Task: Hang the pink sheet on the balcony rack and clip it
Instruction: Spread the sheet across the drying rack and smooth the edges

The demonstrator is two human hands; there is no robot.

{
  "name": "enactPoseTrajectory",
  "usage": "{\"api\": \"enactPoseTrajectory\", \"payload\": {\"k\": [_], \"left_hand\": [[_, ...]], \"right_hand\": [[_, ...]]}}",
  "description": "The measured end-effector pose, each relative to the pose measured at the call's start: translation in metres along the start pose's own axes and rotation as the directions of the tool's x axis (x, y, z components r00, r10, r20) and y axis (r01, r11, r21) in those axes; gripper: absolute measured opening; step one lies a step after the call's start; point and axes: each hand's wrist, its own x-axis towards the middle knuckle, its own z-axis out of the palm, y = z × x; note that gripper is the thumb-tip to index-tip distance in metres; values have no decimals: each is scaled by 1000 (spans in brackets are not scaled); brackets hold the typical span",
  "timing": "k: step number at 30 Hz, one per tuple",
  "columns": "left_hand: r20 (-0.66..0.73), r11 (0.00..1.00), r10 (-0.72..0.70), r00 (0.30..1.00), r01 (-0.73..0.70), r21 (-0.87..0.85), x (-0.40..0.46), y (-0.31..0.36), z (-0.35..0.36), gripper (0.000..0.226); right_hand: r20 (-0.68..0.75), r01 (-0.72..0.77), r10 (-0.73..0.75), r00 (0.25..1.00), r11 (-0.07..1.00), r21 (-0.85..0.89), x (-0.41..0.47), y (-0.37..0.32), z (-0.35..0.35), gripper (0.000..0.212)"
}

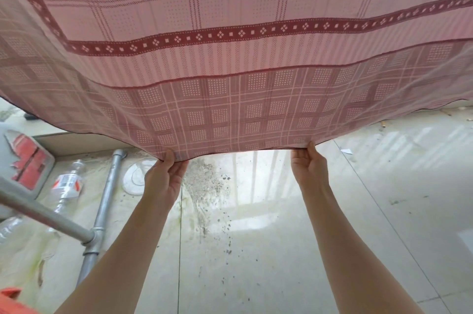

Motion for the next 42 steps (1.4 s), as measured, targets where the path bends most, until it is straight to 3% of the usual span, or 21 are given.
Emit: {"api": "enactPoseTrajectory", "payload": {"k": [11,12,15,16,18,20,24,28,31,35,40,42], "left_hand": [[-11,987,-72,997,70,-147,-10,-7,4,12],[-16,984,-86,996,82,-160,-8,-6,4,11],[-17,979,-106,994,101,-178,2,1,6,10],[-14,978,-104,994,100,-180,5,3,7,10],[-1,981,-95,995,94,-170,10,7,7,10],[4,985,-95,995,95,-147,12,8,6,9],[24,982,-138,990,139,-131,20,15,11,10],[21,977,-175,984,176,-124,21,24,13,11],[-5,978,-181,983,179,-109,14,28,18,10],[-37,970,-154,987,144,-196,8,12,31,9],[-40,951,-44,998,30,-306,7,-26,62,13],[-22,952,-35,999,27,-303,0,-54,80,8]], "right_hand": [[-62,-39,40,997,999,4,-14,-9,-5,22],[-43,-44,44,998,999,-17,-16,-11,-6,29],[-24,-27,27,999,1000,6,-15,-18,-6,85],[-35,-6,7,999,999,38,-14,-21,-4,90],[-76,25,-18,997,995,99,-15,-28,3,67],[-84,45,-41,996,998,42,-20,-34,14,38],[-14,64,-67,998,989,-134,-25,-36,29,23],[-61,118,-130,990,979,-168,-26,-46,45,31],[-88,127,-142,986,979,-158,-27,-67,50,12],[3,108,-111,994,959,-261,-15,-94,48,17],[122,-23,47,991,981,-192,26,-126,46,59],[106,-86,109,988,977,-196,32,-133,39,53]]}}
